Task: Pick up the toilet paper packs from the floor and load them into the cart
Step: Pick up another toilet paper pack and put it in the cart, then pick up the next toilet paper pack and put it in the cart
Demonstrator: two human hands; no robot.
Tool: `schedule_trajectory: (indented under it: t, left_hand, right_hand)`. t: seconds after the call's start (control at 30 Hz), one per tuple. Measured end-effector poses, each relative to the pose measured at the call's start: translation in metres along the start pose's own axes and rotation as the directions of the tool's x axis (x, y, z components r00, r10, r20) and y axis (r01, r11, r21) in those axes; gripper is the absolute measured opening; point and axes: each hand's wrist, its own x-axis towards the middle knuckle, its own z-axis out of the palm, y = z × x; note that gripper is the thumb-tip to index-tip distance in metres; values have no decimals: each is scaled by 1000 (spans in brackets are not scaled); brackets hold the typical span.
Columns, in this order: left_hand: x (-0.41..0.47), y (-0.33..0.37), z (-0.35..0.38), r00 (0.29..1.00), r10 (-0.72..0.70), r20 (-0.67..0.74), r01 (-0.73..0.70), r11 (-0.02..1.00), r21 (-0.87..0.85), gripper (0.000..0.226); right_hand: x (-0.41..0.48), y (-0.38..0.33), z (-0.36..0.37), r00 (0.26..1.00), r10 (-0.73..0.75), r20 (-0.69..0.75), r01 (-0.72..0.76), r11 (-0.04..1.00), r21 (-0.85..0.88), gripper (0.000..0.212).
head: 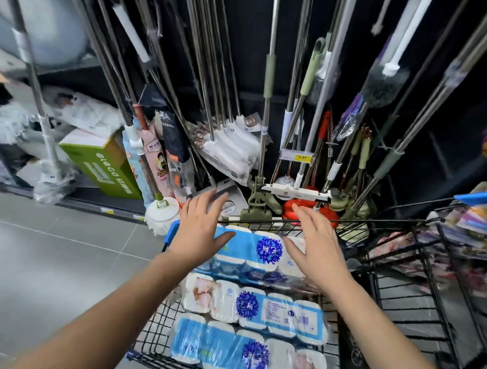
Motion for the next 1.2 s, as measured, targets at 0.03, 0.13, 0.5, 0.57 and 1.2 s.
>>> schedule_trajectory:
  t: [0.03,0.13,0.5,0.57,1.2]
  left_hand:
    - [-2,2,-11,1000,4,-30,-5,999,-40,82]
    - [-16,5,-51,992,-28,-120,8,986,-169,77]
    - [-100,-53,-233,845,-274,-459,103,926,-363,58]
    - [-118,-73,-254,799,-335,-500,115,901,-419,57]
    - [-445,-301,-432,487,-565,-666,283,824,-492,43]
  right_hand:
    - [4,-11,-10,1000,-24,-13,24,999,27,73]
    - [20,-48,-37,997,-62,-39,68,985,161,68]
    - [40,-233,-101,915,-355,-195,405,805,433,46]
    - [37,-268,-105,891,-404,-206,453,773,444,43]
    - [-23,-682,39,686,-715,-131,557,402,727,34]
